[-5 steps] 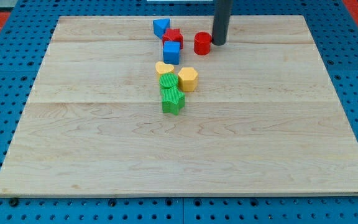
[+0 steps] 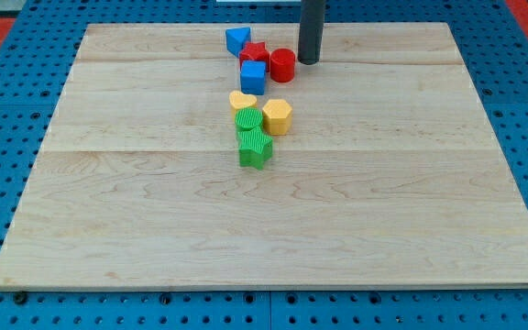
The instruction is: Push the blue triangle left a bit
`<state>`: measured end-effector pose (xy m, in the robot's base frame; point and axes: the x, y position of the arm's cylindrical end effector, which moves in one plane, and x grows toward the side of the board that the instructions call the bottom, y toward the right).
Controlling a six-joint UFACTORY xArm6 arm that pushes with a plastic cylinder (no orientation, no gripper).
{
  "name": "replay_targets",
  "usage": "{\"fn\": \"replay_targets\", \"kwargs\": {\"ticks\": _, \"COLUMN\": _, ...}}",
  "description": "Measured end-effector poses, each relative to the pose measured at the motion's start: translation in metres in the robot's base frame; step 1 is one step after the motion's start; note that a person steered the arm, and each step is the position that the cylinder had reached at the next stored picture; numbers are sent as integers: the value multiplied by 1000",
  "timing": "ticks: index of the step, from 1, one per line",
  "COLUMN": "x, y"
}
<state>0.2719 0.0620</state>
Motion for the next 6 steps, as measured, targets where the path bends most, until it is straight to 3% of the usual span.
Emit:
{"fn": "replay_targets", "kwargs": {"ticks": 3, "x": 0, "y": 12}}
{"fn": "replay_targets", "kwargs": {"ticks": 4, "x": -28, "y": 2}}
{"fn": "replay_targets", "kwargs": {"ticks": 6, "x": -53, "y": -117}}
